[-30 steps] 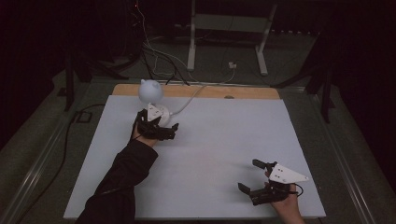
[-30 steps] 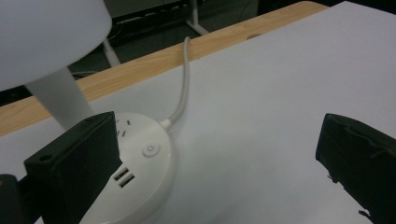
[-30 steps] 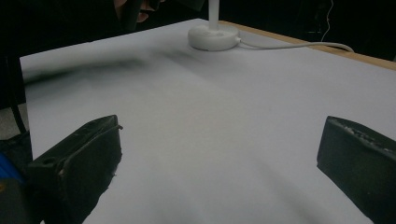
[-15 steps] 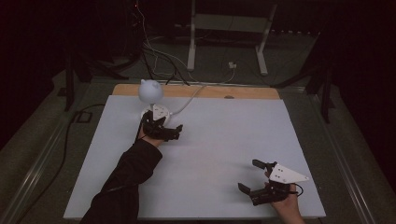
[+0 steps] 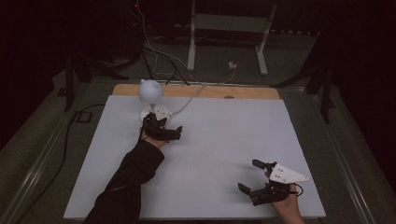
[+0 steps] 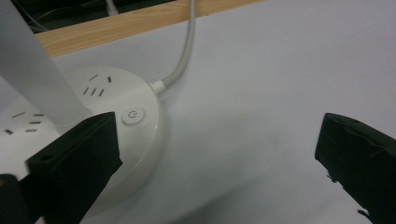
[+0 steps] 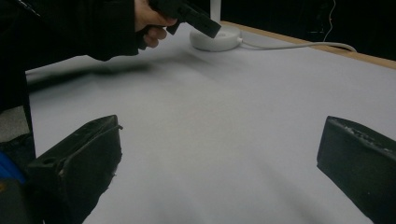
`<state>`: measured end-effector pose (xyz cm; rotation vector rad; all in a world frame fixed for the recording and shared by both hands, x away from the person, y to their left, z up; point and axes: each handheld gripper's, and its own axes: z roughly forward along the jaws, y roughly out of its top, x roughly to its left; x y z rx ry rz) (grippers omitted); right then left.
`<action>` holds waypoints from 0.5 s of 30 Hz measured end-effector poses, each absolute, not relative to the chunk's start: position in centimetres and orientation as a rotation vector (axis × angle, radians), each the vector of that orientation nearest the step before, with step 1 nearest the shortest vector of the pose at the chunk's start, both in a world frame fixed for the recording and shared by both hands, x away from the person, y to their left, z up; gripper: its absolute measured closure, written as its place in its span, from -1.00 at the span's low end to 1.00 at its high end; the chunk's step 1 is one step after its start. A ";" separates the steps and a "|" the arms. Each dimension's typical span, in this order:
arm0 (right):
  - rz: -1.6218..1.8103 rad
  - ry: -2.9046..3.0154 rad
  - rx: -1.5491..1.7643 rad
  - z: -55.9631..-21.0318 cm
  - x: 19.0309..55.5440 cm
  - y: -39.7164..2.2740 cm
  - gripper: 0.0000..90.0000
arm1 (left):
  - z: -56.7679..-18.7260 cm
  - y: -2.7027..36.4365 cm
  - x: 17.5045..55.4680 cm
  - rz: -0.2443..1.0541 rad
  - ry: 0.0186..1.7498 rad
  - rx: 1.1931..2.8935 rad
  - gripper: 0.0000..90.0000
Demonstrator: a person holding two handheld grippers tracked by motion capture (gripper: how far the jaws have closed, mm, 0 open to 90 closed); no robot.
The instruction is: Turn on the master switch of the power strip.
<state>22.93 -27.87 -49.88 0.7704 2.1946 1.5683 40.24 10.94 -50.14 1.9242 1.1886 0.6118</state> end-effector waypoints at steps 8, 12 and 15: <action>1.572 2.197 0.767 -49.9 22.9 -27.8 -1.00 | -50.4 11.4 40.5 0.645 1.215 1.935 -0.58; 1.571 2.195 0.766 -49.8 22.9 -27.9 -1.00 | -50.4 11.5 40.6 0.665 1.222 1.940 -0.28; 1.570 2.197 0.769 -49.9 22.9 -27.9 -1.00 | -50.4 11.7 40.6 0.683 1.236 1.941 -0.14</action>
